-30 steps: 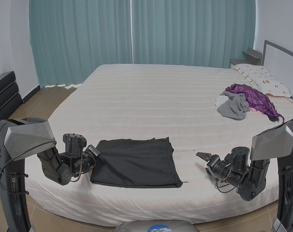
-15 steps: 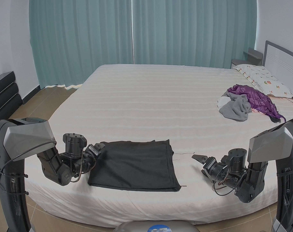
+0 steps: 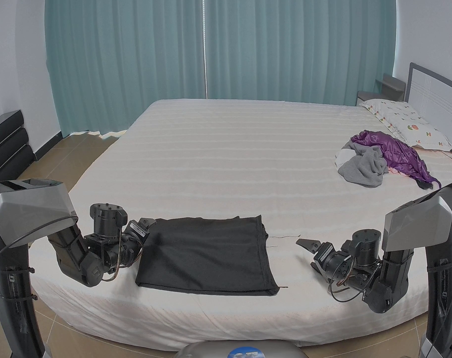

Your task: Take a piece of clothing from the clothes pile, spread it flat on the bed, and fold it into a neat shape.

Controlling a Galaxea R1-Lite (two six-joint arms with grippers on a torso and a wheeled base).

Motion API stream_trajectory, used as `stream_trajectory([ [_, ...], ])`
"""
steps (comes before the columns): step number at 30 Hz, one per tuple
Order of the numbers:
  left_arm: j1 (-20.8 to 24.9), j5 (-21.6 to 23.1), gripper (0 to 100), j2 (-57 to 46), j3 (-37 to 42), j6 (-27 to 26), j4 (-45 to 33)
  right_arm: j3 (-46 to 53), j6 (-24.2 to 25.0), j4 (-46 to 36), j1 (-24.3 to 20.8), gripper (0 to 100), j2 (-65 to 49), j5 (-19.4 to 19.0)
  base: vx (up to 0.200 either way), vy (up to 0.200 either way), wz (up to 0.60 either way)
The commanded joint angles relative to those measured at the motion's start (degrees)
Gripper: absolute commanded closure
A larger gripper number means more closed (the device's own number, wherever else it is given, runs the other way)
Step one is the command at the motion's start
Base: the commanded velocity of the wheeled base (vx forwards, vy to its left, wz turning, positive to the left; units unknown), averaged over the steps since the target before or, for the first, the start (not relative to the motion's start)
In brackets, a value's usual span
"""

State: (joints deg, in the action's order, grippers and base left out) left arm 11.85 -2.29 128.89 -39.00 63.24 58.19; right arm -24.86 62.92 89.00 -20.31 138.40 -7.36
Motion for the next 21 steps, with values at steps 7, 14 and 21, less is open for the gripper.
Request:
stream_trajectory([
  [7, -2.1, -0.1, 0, -6.0, 1.3, 3.1, 0.1, 1.0, -0.2, 0.7, 2.6, 0, -4.4, 0.2, 0.0, 0.0, 0.0],
  [14, -2.9, -0.4, 0, -16.7, 3.8, 2.7, 0.1, 6.7, -5.3, 0.7, 4.9, 0, -18.2, 3.1, 0.0, 0.0, 0.0],
  [21, -4.8, -0.3, 0, -33.6, 6.6, 1.6, -0.4, 12.6, -16.6, 0.7, 6.7, 0, -34.0, 5.7, 0.0, 0.0, 0.0],
])
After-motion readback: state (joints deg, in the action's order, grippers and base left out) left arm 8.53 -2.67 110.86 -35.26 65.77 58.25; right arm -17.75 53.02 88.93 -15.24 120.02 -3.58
